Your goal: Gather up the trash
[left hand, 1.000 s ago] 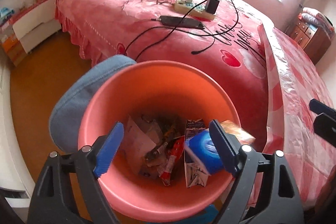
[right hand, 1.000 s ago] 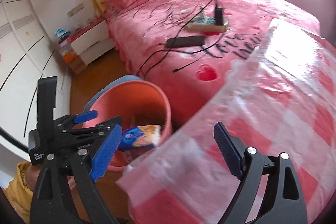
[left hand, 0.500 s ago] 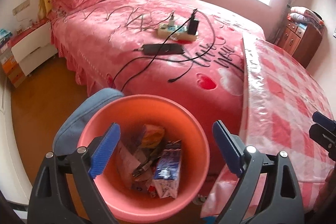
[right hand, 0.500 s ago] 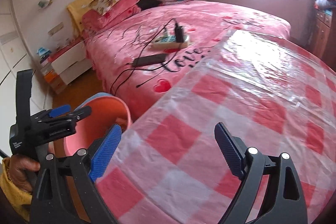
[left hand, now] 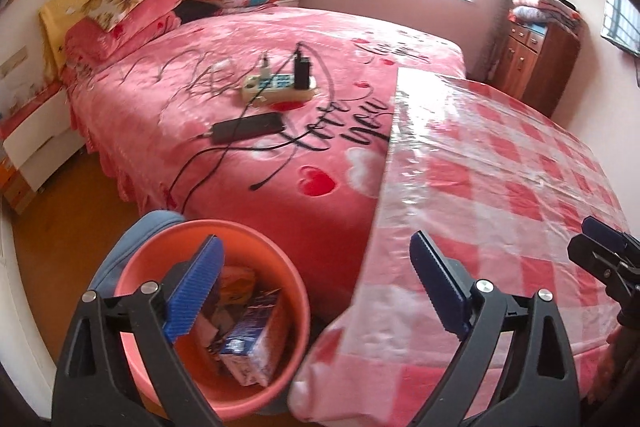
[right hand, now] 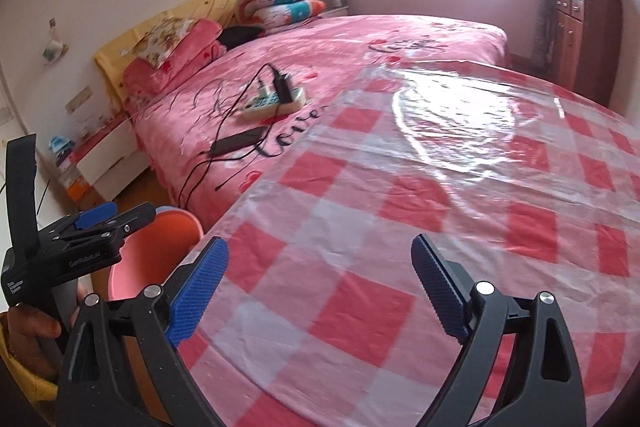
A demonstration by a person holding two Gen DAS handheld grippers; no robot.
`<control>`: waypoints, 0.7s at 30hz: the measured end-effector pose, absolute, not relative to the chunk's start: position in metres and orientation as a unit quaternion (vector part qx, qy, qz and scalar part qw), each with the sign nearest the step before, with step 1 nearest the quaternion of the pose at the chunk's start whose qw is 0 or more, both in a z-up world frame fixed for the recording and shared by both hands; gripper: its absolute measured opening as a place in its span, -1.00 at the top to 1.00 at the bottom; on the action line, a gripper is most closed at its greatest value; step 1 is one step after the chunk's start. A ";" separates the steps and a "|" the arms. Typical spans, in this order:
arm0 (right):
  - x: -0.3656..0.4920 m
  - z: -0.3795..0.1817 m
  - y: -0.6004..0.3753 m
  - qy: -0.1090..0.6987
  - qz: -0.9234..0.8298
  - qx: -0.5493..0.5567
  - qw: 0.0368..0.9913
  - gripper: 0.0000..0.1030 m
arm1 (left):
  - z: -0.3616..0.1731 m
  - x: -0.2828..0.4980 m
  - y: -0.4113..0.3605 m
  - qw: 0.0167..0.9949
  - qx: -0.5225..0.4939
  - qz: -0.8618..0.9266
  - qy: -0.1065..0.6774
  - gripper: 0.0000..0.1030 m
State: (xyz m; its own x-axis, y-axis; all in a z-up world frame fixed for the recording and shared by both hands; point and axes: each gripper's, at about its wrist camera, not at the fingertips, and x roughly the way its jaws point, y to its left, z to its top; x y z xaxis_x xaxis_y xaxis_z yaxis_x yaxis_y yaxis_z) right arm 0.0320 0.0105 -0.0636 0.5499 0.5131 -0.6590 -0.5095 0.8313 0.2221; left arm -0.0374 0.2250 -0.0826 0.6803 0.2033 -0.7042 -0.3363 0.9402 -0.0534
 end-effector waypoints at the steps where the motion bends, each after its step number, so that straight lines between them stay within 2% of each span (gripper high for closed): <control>1: 0.033 -0.063 0.004 0.373 0.286 0.006 0.883 -0.78 | -0.081 -0.035 0.218 0.914 -0.085 0.142 0.371 -0.84; 21: 0.035 -0.055 -0.099 0.331 0.196 0.044 0.922 -0.78 | -0.075 0.002 0.102 0.922 -0.037 0.049 0.381 -0.86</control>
